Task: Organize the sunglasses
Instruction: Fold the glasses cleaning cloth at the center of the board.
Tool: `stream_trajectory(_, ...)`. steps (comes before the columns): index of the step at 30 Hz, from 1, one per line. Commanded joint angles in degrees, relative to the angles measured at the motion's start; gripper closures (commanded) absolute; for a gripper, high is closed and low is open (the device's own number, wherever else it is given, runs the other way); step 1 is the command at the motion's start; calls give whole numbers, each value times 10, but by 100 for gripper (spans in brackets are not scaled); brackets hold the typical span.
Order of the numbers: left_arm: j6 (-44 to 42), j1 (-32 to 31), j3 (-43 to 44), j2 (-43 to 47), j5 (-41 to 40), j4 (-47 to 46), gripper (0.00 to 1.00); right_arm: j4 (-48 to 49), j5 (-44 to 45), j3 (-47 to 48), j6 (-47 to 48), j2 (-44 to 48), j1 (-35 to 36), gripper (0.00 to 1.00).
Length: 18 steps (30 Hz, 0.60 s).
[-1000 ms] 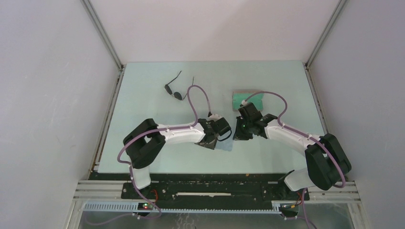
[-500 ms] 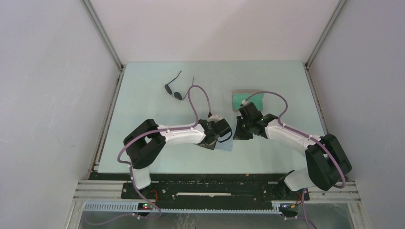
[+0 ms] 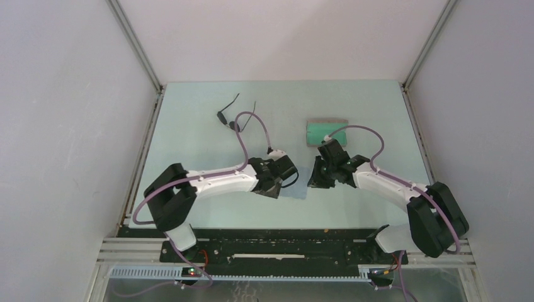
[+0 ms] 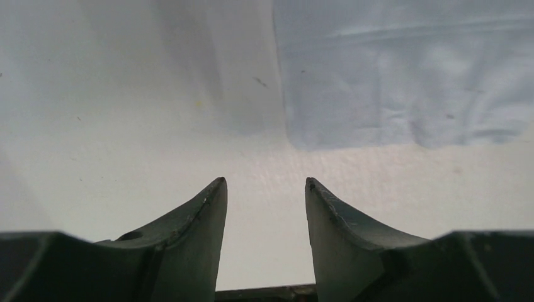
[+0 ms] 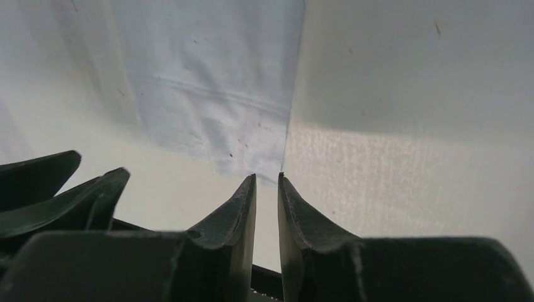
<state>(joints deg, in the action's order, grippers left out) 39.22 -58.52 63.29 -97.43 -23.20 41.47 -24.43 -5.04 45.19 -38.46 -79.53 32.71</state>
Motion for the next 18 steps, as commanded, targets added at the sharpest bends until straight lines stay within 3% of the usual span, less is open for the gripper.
stream_trajectory(1,32,1,-17,70,35,-41,46,36,-10,-49,-97,42,0,72)
stream_trajectory(8,96,24,-72,105,133,-144,46,97,-14,-130,-235,75,5,72)
stream_trajectory(18,180,80,-161,103,176,-238,52,117,-34,-137,-275,13,4,73)
